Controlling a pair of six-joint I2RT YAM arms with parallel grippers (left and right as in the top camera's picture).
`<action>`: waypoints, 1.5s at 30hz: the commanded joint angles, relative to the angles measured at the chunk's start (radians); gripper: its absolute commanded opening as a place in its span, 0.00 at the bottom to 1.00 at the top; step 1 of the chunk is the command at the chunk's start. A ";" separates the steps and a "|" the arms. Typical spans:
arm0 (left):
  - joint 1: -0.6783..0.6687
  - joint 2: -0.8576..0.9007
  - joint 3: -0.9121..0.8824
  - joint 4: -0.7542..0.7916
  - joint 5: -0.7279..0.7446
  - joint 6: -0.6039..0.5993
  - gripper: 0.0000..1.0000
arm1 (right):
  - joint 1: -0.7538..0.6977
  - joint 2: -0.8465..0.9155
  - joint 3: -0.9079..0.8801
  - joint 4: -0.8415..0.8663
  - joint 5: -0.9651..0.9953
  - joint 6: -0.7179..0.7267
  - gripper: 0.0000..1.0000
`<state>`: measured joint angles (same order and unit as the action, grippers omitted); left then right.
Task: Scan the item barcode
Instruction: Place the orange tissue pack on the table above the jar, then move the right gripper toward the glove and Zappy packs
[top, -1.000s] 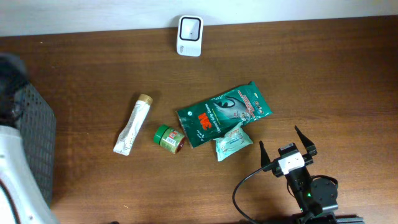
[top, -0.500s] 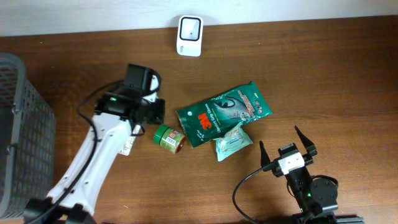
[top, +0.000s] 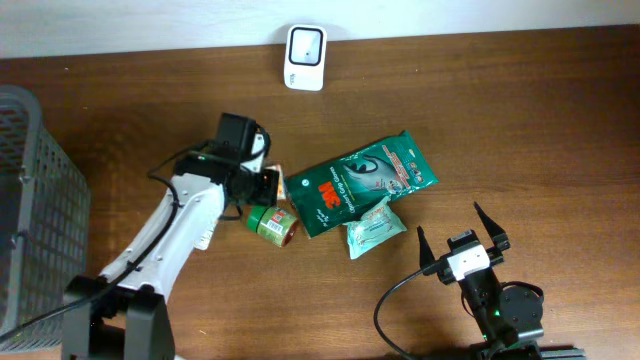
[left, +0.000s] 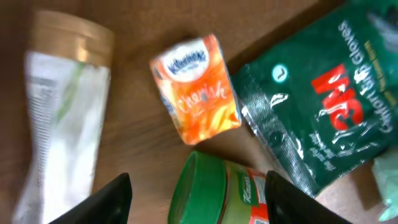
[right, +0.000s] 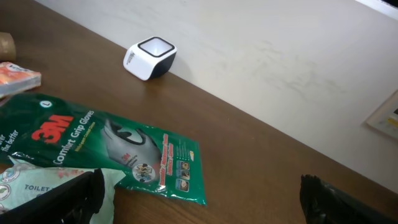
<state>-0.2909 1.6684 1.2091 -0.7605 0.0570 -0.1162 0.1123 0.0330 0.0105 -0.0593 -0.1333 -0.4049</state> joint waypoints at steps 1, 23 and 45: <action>0.054 -0.030 0.166 -0.086 0.017 0.012 0.70 | 0.005 -0.005 -0.005 -0.005 -0.012 -0.006 0.98; 0.484 -0.042 0.570 -0.453 0.340 0.335 0.99 | 0.005 -0.005 0.002 -0.005 -0.017 0.209 0.98; 0.484 -0.042 0.570 -0.454 0.340 0.335 0.99 | 0.005 0.778 0.927 -0.624 -0.295 0.343 0.98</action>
<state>0.1875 1.6436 1.7630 -1.2148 0.3840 0.1993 0.1123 0.6746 0.7933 -0.6006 -0.3267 -0.0746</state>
